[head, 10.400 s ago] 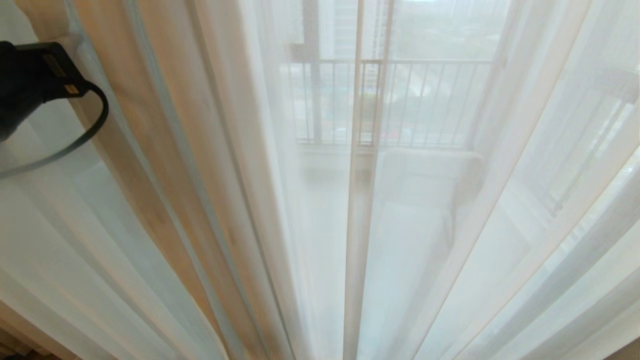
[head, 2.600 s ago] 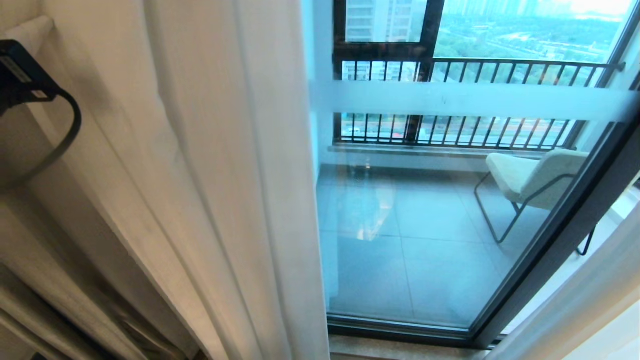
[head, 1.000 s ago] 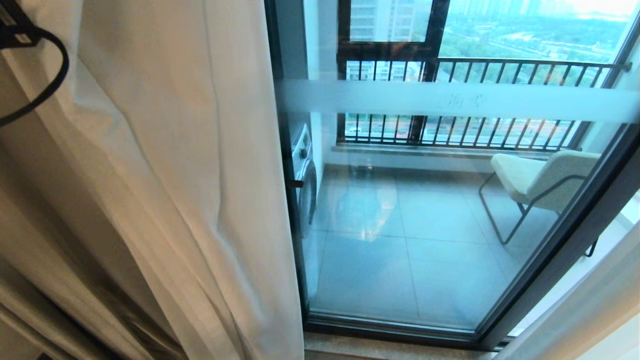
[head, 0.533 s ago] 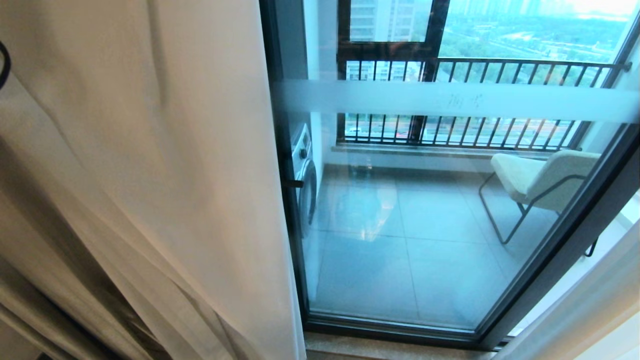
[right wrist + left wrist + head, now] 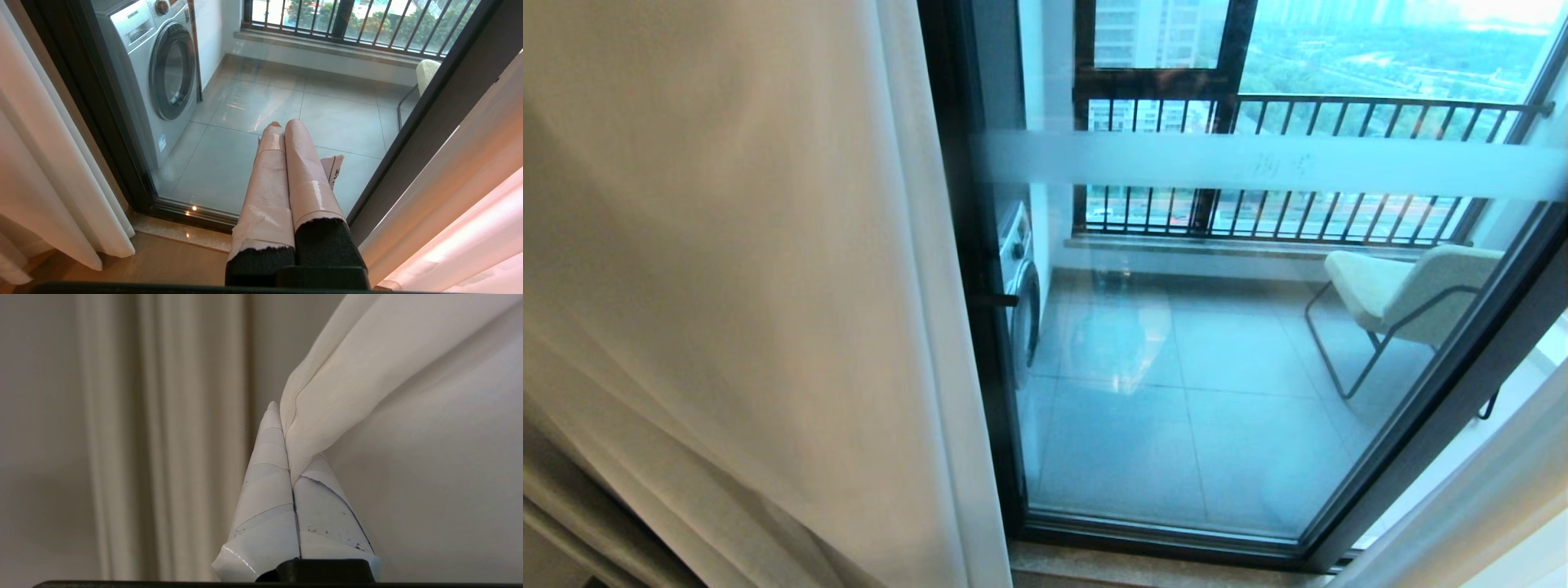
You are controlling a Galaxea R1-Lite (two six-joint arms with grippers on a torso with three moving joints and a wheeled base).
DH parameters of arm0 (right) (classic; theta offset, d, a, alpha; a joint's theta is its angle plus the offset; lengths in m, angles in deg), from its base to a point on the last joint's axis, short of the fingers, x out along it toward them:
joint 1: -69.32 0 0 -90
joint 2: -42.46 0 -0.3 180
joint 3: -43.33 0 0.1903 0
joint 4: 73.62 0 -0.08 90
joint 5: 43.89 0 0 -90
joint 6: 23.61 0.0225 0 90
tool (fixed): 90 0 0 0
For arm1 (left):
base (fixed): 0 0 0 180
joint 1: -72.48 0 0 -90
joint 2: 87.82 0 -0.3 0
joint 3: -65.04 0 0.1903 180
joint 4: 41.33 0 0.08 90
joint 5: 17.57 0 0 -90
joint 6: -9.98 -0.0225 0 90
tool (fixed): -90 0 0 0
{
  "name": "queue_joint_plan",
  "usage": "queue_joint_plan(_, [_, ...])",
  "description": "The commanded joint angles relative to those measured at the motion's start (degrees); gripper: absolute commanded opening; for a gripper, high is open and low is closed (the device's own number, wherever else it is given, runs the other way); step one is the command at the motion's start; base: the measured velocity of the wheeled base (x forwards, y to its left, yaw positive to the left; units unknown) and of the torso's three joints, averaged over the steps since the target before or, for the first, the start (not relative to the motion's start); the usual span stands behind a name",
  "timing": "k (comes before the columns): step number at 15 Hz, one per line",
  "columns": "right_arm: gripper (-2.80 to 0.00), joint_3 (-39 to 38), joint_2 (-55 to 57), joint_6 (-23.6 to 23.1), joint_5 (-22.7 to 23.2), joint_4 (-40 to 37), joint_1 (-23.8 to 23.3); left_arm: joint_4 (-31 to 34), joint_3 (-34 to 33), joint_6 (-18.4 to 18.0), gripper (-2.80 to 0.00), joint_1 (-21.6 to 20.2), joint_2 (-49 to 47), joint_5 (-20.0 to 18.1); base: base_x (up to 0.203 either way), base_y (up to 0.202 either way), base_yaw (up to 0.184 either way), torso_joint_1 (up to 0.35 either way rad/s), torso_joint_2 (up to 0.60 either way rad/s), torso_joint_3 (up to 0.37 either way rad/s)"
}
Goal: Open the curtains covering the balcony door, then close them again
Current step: Pull the inner curtains open on both sides
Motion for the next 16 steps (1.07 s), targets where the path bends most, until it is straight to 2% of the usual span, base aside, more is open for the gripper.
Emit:
queue_joint_plan(1, [-2.80,0.0,0.0,-0.1,0.1,0.0,0.0,0.0,2.7,1.3,-2.80,-3.9,-2.5,0.1,0.000,0.000,0.000,0.000,0.00,0.000])
queue_joint_plan(6, [-2.80,0.0,0.0,-0.1,0.1,0.0,0.0,0.2,5.6,5.3,-2.80,-11.9,-7.4,0.2,0.000,0.000,0.000,0.000,0.00,0.000])
queue_joint_plan(10, [-2.80,0.0,0.0,-0.1,0.0,0.0,0.0,0.3,8.4,7.6,-2.80,-15.7,-11.8,0.3,0.000,0.000,0.000,0.000,0.00,0.000])
queue_joint_plan(16, [-2.80,0.0,0.0,-0.1,0.0,0.0,0.0,0.6,10.5,13.4,-2.80,-20.7,-17.7,0.3,0.000,0.000,0.000,0.000,0.00,0.000])
